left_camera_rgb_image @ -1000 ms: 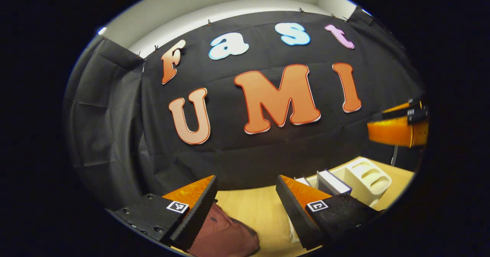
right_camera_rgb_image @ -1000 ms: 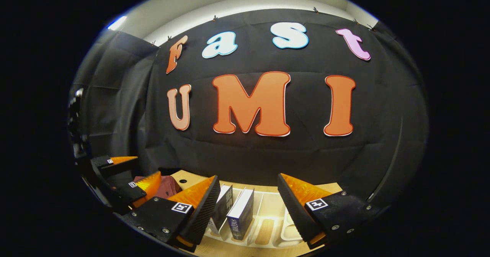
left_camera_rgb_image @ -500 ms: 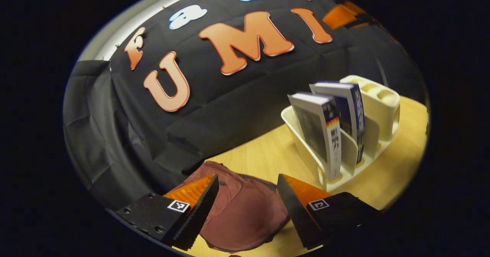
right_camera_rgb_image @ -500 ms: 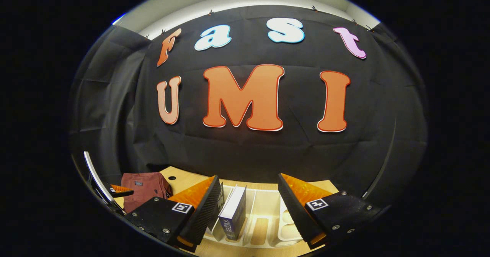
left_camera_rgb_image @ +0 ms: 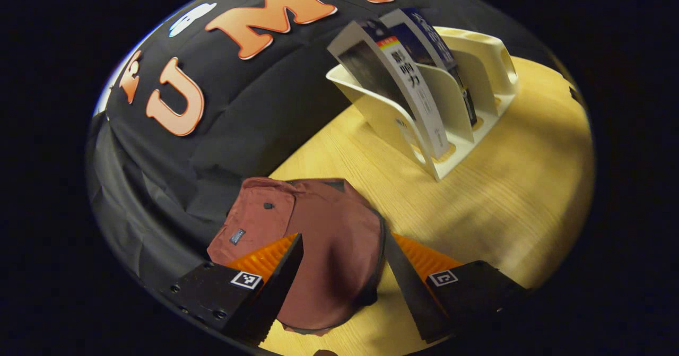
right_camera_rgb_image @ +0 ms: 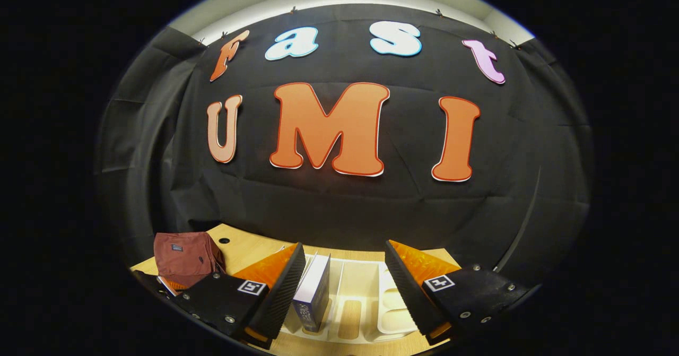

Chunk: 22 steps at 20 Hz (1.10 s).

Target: Open the schoolbag, grab two books from the bookshelf and put them into the schoolbag.

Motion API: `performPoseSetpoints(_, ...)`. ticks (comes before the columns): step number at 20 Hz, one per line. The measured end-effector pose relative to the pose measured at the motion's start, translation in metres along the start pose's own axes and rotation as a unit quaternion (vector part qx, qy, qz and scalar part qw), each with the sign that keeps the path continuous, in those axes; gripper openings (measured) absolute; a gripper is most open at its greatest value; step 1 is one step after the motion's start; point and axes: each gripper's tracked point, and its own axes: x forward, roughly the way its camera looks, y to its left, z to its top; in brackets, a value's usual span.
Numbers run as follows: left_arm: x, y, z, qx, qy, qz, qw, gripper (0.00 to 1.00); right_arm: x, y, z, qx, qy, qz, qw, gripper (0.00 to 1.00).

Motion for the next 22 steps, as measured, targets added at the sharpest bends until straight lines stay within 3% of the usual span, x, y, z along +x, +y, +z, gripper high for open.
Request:
performPoseSetpoints(5,0.001,0.008,-0.026,0.054,0.032,0.036,0.997,0.98,0.000,-0.003,-0.007,0.001,0.005,-0.007,1.000,0.92)
performPoseSetpoints(15,0.001,0.047,-0.010,0.071,0.007,0.127,0.989,0.96,-0.002,-0.002,-0.014,0.000,0.012,-0.008,1.000,0.92)
performPoseSetpoints(20,0.013,0.069,0.004,0.099,-0.012,0.189,0.977,0.94,-0.005,0.004,-0.015,-0.011,0.020,-0.001,1.000,0.92)
performPoseSetpoints(22,0.016,0.074,0.007,0.095,-0.017,0.187,0.978,0.92,-0.005,0.009,-0.016,-0.010,0.023,0.001,1.000,0.92)
